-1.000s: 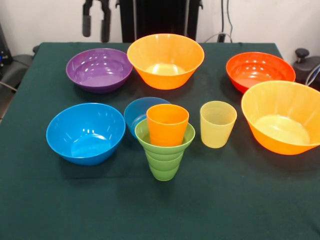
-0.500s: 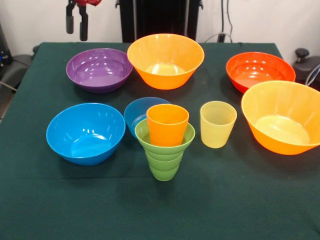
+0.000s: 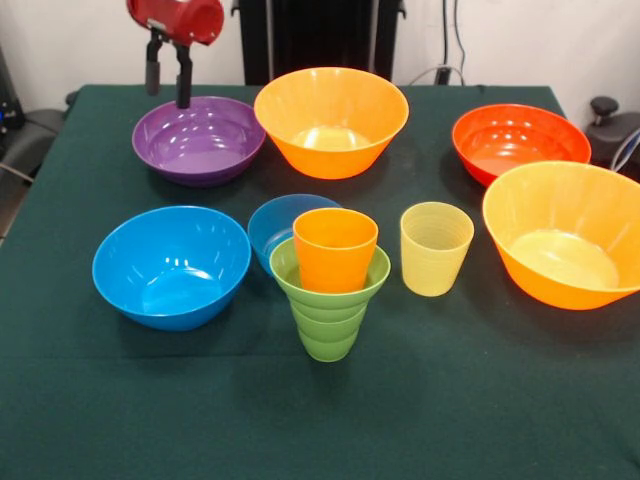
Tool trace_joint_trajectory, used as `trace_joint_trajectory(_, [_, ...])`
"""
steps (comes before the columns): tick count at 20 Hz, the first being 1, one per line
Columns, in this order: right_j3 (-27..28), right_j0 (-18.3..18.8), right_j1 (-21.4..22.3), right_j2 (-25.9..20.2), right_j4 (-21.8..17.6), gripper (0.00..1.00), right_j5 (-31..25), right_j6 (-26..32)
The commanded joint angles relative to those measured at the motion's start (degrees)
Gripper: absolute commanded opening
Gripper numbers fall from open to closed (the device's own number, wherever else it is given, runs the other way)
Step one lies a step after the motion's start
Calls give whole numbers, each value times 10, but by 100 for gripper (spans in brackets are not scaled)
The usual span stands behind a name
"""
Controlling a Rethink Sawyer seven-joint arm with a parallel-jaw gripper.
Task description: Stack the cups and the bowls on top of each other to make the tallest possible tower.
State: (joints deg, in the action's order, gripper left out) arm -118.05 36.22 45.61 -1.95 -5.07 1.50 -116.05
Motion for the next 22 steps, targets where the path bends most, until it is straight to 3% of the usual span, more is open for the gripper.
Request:
trace_joint_trajectory(1, [-3, -47, -74, -44, -25, 100, 57, -73])
trace_joint_trajectory(5, [-5, -49, -75, -45, -24, 100, 69, -75])
trace_joint_trajectory(13, [37, -30, -87, -58, -24, 100, 42, -47])
trace_joint_trajectory(22, [88, -52, -124, -51, -8, 100, 38, -45])
